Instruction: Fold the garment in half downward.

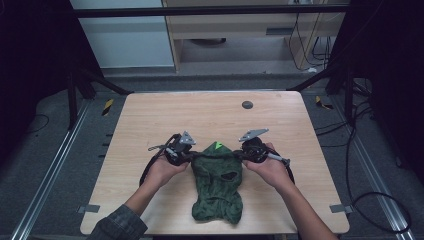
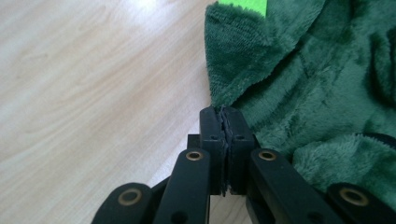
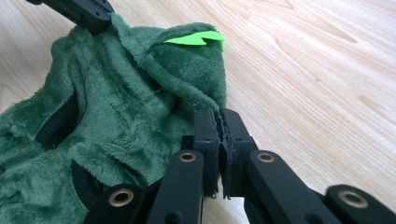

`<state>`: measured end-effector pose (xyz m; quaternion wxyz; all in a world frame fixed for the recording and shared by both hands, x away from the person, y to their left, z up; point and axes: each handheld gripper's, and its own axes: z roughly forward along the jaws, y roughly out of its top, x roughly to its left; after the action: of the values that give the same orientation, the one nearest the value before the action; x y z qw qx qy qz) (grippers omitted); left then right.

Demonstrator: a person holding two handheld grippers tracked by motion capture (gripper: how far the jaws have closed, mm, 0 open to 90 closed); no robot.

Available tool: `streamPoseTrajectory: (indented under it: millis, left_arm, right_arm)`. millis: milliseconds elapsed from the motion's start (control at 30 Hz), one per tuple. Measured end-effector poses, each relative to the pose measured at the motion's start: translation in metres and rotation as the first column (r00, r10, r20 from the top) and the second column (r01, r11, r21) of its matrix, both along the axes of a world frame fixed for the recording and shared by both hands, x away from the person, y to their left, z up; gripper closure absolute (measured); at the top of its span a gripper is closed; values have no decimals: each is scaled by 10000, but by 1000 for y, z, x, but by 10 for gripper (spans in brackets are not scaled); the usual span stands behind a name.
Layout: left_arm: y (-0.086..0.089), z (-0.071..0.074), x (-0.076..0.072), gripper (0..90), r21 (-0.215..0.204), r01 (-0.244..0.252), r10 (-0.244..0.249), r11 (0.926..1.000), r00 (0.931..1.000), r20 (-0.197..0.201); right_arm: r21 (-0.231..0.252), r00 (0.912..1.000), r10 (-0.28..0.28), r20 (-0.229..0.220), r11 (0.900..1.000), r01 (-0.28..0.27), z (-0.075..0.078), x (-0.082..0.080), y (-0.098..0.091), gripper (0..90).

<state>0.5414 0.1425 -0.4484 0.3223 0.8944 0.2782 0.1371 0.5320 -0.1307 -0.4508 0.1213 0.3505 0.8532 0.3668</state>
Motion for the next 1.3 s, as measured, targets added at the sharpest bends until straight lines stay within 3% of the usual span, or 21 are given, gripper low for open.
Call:
streamPoseTrajectory:
  millis: [200, 700, 1033, 1300]
  left_arm:
    - [1, 8, 1, 884, -147, -69, 71, 9999, 9998, 174]
    - [3, 24, 4, 883, -64, -54, 57, 10000, 9989, 462]
    - [4, 40, 2, 883, -243, -116, 134, 9996, 9971, 744]
    - [4, 46, 10, 883, -163, -115, 127, 9998, 9972, 739]
  right_arm:
    - [-74, 9999, -33, 124, 10000, 34, 5, 0, 0, 868]
    - [-233, 9991, -61, 411, 9997, 70, 20, 2, 5, 866]
    - [-330, 9976, 37, 696, 9995, -14, 39, -3, 6, 868]
    - [-379, 9969, 84, 779, 9993, -54, 49, 5, 7, 868]
